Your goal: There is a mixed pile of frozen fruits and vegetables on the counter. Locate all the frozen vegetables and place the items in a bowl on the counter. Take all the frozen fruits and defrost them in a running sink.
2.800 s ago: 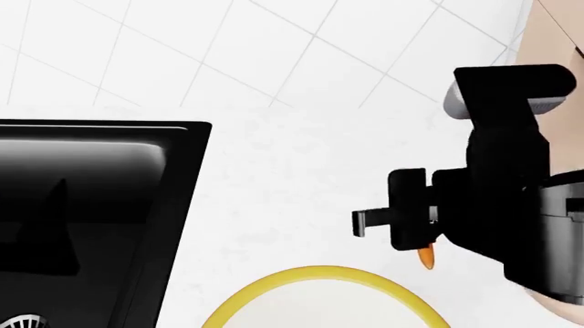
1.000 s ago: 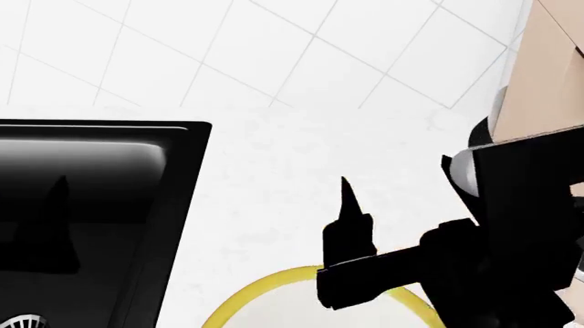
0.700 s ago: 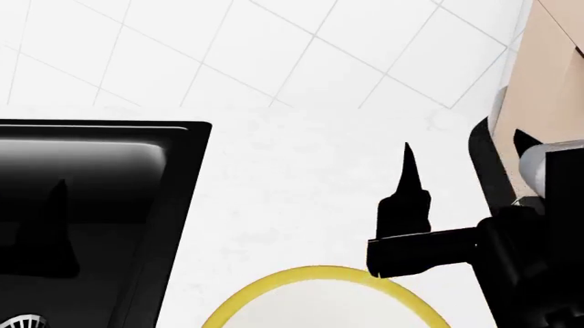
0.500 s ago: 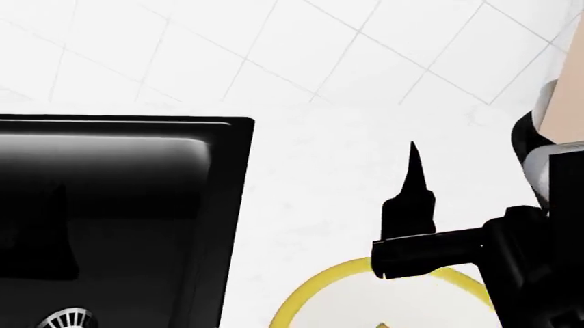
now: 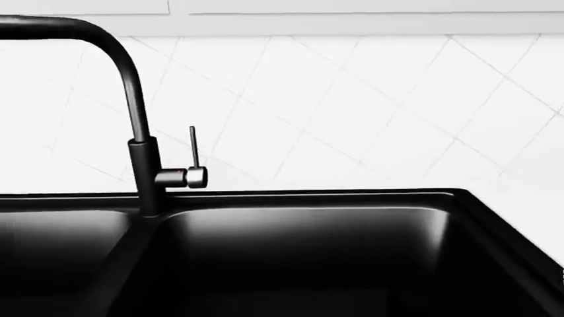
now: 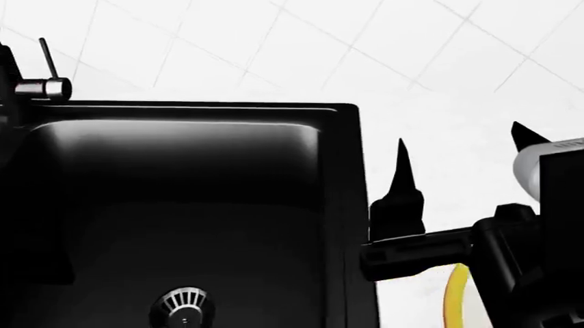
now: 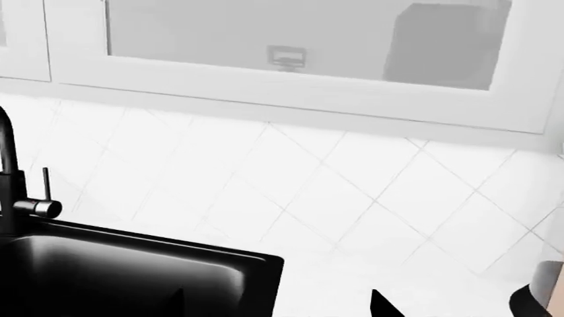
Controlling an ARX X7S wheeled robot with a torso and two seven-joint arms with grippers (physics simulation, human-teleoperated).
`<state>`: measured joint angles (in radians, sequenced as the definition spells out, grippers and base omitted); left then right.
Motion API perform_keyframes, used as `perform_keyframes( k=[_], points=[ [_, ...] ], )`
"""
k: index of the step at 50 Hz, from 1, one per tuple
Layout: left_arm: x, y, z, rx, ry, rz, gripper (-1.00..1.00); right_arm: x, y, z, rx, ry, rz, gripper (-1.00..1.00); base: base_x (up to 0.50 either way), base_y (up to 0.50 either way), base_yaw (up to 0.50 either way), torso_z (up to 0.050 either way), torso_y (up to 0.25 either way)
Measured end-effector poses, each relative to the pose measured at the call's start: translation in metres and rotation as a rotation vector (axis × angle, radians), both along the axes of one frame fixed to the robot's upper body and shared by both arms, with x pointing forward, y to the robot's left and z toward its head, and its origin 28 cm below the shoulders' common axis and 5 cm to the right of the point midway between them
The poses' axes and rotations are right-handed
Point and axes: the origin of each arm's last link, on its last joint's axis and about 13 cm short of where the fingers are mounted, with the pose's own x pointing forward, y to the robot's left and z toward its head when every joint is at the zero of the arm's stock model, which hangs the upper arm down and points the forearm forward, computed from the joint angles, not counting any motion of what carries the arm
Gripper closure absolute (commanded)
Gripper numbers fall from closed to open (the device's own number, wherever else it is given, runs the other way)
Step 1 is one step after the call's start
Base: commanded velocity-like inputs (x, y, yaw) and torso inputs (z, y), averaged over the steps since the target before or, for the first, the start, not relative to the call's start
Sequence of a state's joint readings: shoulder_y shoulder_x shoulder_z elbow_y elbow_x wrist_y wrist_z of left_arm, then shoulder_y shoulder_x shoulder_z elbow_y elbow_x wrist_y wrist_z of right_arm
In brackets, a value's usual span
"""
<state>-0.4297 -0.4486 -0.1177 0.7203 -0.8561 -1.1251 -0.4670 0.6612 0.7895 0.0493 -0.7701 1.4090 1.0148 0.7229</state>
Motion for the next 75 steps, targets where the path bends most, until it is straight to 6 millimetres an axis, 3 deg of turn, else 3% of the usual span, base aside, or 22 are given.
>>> perform_keyframes(
  k=[19, 75],
  points=[
    [0.000, 0.000, 0.000, 0.002, 0.001, -0.002, -1.00, 0.000, 0.001, -0.005, 0.018, 0.004, 0.008, -1.00, -0.18, 0.50, 0.00, 0.000, 0.000],
    [0.001, -0.001, 0.000, 0.015, 0.001, -0.003, -1.00, 0.001, 0.001, -0.015, 0.059, 0.016, 0.018, -1.00, 0.00, 0.50, 0.00, 0.000, 0.000]
  ],
)
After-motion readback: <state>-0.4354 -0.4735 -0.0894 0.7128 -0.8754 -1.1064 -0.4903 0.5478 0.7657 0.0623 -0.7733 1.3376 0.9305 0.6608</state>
